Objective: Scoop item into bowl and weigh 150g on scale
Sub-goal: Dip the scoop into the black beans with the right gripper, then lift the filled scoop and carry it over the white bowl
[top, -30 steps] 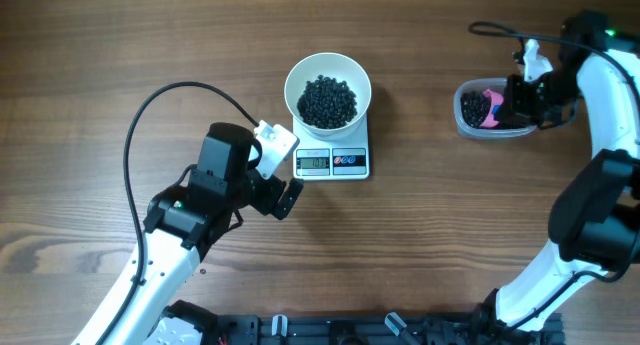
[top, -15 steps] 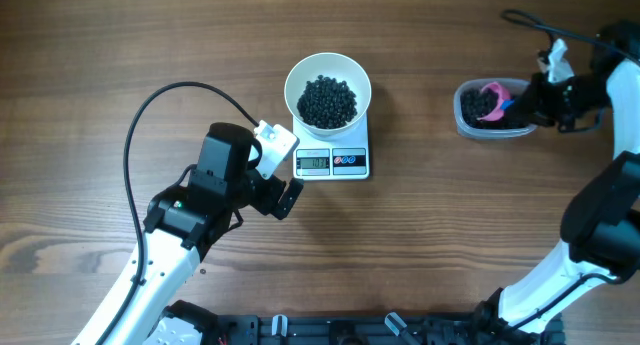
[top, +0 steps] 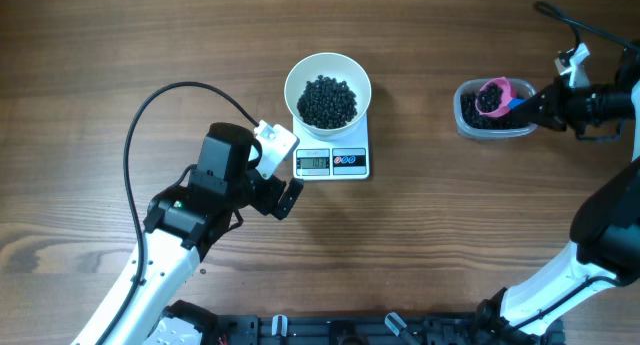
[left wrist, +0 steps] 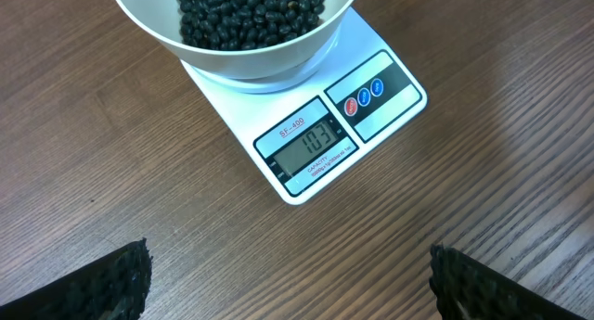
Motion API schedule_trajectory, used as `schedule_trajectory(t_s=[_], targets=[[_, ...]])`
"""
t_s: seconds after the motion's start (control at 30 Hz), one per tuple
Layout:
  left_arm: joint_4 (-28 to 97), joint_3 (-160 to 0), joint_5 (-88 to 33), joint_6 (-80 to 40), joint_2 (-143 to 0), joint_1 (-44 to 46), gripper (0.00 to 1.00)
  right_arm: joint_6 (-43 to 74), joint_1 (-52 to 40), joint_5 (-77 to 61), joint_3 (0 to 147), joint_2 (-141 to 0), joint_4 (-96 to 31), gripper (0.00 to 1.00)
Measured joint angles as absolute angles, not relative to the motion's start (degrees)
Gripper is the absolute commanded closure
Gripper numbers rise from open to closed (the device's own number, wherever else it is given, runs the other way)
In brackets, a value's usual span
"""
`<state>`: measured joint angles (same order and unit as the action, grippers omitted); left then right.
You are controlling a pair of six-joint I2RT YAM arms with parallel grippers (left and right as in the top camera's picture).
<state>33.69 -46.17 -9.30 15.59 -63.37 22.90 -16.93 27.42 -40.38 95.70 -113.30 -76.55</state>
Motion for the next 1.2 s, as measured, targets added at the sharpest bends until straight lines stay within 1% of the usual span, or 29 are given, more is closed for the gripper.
schedule_trajectory(t_s=[0.2,0.43,0.6,0.77,1.2], targets=[[33.7,-46.2,-9.3,15.6,-63.4,22.9,0.0,-18.3,27.4,-42.9,95.7,-112.5,-77.7,0.96],[33.7,-46.2,-9.3,15.6,-63.4,22.9,0.0,-20.1,25.8,-51.1,95.7,-110.5,-78.8,0.96],[33.7,-46.2,-9.3,15.6,-63.4,22.9,0.0,-20.0,20.0,-53.4,95.7,-110.4,-78.3,0.96],[33.7,-46.2,-9.3,15.6,-63.4,22.9,0.0,-17.8,13.3,-54.2,95.7,-110.4,-75.0,0.96],[33.7,-46.2,-9.3,15.6,-63.4,22.9,0.0,-5.6,-2.8,-54.5,97.4,-110.4,-62.4,0.96]])
